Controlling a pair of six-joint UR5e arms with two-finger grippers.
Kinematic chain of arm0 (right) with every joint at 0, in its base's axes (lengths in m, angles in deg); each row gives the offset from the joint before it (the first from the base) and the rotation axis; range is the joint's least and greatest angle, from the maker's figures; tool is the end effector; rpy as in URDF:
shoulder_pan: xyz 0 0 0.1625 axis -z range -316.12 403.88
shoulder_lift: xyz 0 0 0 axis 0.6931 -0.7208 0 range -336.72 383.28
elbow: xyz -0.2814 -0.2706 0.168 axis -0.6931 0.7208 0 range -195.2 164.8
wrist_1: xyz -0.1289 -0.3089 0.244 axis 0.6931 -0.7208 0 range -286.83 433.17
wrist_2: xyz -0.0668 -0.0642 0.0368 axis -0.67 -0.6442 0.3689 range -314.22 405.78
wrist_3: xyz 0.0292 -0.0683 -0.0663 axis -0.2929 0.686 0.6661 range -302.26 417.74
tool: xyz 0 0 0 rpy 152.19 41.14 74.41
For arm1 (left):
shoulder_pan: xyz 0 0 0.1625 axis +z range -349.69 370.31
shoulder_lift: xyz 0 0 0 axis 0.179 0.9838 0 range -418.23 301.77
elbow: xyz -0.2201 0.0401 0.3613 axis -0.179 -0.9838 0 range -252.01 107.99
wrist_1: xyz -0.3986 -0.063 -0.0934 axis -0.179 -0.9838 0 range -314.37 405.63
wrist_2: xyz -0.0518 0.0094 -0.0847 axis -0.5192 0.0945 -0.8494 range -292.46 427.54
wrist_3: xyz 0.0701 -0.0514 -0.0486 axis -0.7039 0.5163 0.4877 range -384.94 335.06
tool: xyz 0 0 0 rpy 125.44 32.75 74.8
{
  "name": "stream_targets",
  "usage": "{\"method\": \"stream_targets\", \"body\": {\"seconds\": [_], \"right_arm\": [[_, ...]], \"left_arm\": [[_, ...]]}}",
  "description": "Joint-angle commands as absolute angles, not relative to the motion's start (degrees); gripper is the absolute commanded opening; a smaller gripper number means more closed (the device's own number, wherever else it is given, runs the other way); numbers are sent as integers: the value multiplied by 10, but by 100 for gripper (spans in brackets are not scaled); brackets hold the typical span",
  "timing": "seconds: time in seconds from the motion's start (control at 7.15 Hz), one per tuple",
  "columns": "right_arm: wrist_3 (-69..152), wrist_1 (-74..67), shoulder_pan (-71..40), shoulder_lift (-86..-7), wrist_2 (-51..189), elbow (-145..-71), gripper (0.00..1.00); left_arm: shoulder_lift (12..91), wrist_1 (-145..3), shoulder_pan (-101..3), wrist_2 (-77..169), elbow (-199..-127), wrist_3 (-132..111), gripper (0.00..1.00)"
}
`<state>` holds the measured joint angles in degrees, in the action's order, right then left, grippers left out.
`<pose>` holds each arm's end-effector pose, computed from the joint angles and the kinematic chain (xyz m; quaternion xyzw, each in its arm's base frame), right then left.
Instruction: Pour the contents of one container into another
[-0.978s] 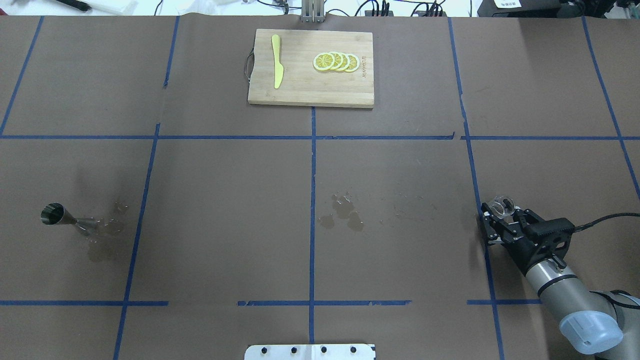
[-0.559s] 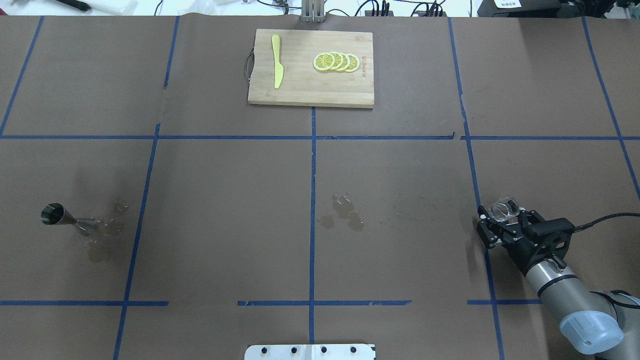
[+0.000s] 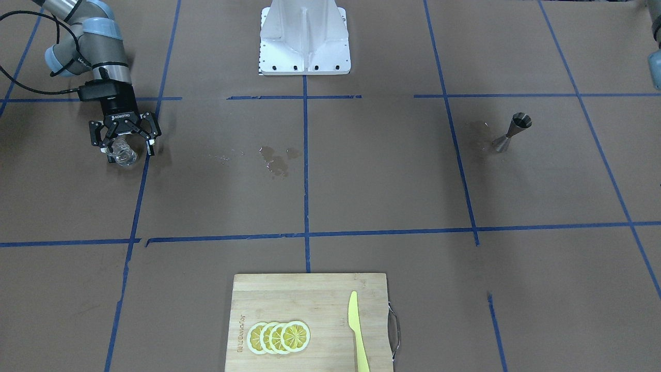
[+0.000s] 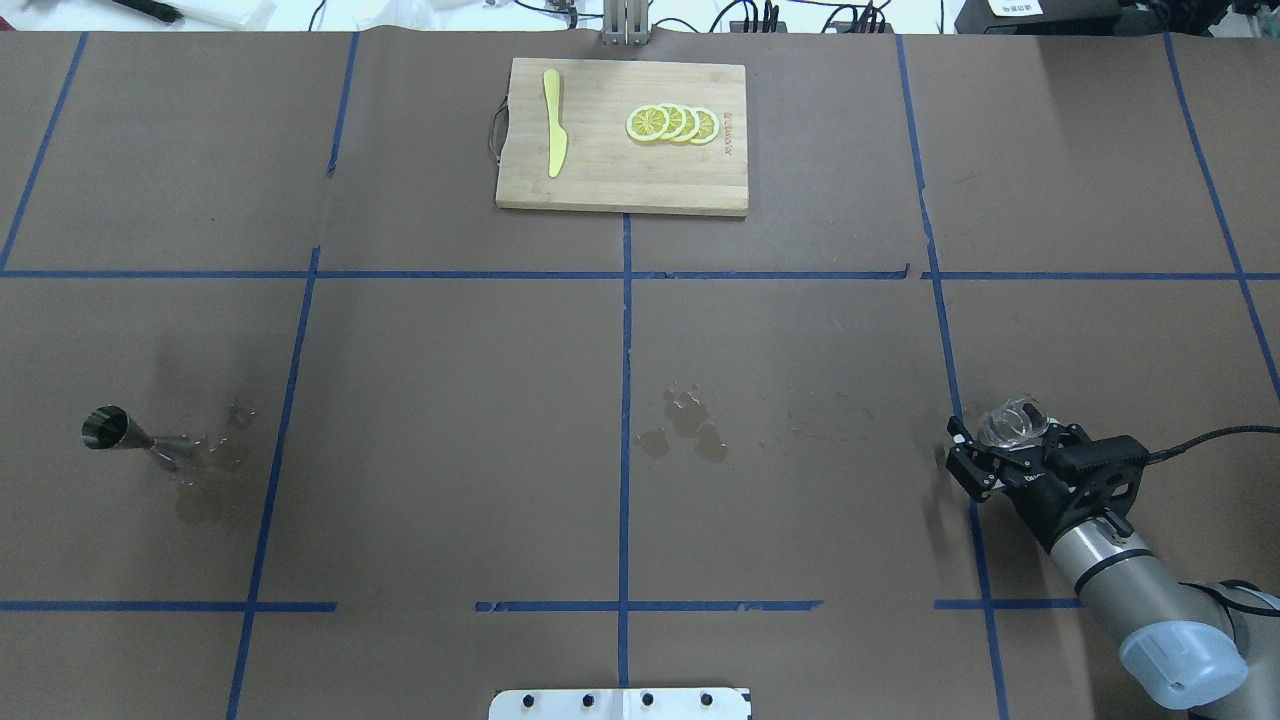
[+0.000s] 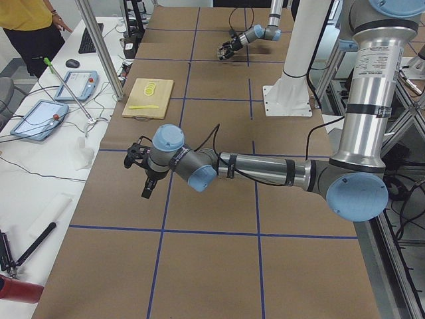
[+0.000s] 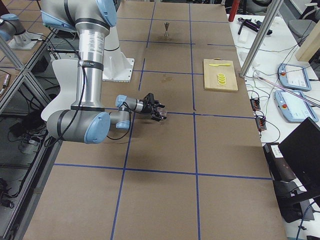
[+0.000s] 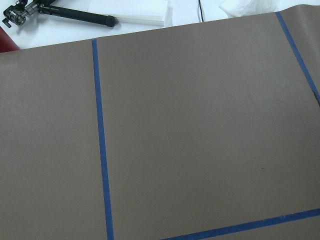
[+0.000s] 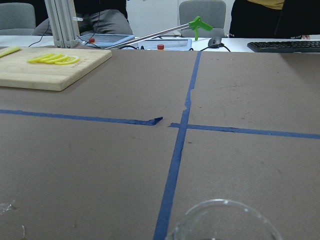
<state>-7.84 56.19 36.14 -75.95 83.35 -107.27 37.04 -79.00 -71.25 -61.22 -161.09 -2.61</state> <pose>-0.3848 -0.2664 0.5647 0.4913 -0.3659 0.1283 0.7799 0.0115 -0.5609 0.5535 0.2204 0.3851 0.0024 0.8961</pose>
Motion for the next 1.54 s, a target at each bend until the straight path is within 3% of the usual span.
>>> {"method": "stream_targets", "body": {"seconds": [0.0,0.7,1.4], "right_arm": [[-86,562,362,-759,835,-1080,96],[-85,564,361,-764,850,-1097,100],[-92,562,359,-920,1032,-1225,100]], "left_arm": [[370,-790,-713,-612,-1612,-26,100],[370,-790,-713,-612,-1612,-26,100],[370,-790,-713,-612,-1612,-25,100]]}}
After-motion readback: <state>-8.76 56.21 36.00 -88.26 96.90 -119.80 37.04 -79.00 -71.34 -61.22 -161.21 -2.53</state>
